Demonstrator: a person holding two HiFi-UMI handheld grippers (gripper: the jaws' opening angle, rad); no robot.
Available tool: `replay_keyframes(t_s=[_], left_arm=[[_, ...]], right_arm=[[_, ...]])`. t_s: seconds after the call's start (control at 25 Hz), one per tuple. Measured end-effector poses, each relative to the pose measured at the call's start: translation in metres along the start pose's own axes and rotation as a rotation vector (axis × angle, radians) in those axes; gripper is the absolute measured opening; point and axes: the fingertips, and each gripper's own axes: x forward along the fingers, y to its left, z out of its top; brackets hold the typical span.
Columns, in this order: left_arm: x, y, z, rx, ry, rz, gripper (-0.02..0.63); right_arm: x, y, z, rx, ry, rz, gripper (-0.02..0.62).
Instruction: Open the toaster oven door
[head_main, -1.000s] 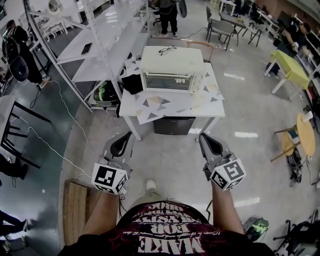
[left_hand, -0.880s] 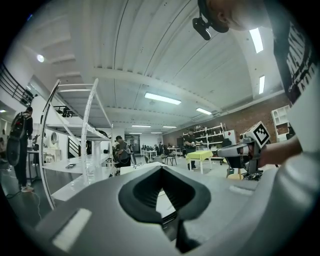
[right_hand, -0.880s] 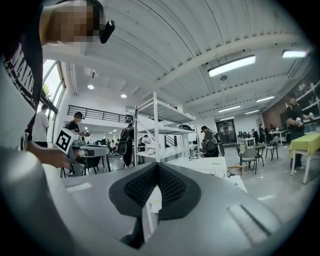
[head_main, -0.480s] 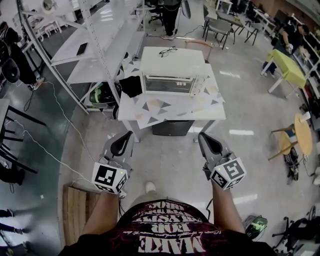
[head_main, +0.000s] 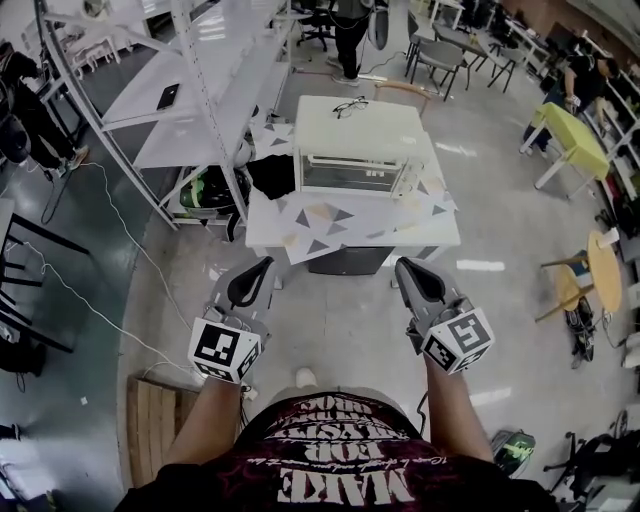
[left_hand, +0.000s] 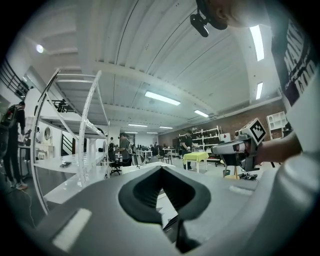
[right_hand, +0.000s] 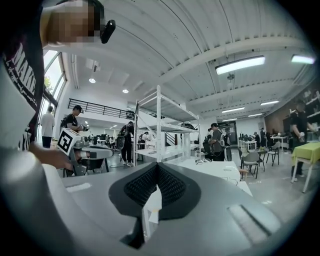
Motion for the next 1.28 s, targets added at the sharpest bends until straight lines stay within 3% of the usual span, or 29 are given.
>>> replay_keyframes(t_s=[0.24,0.72,1.28], left_arm=[[-0.001,0.018,-0.008,-0.017,0.005,-0.009,0.002],[0.032,0.007,-0.018,-0.029,0.020,-0.057,0.002],[0.070,0.004,-0.021,-0.022,0.051,-0.047,0.002]], right_arm=[[0.010,0.007,0.001,0.007,0.013,-0.013,0.026],[0.000,-0.026,-0.015,0.045,0.028,-0.081,0.026],[0.023,-0.063,-0.018,0.070,0.020,-0.042,0.026]])
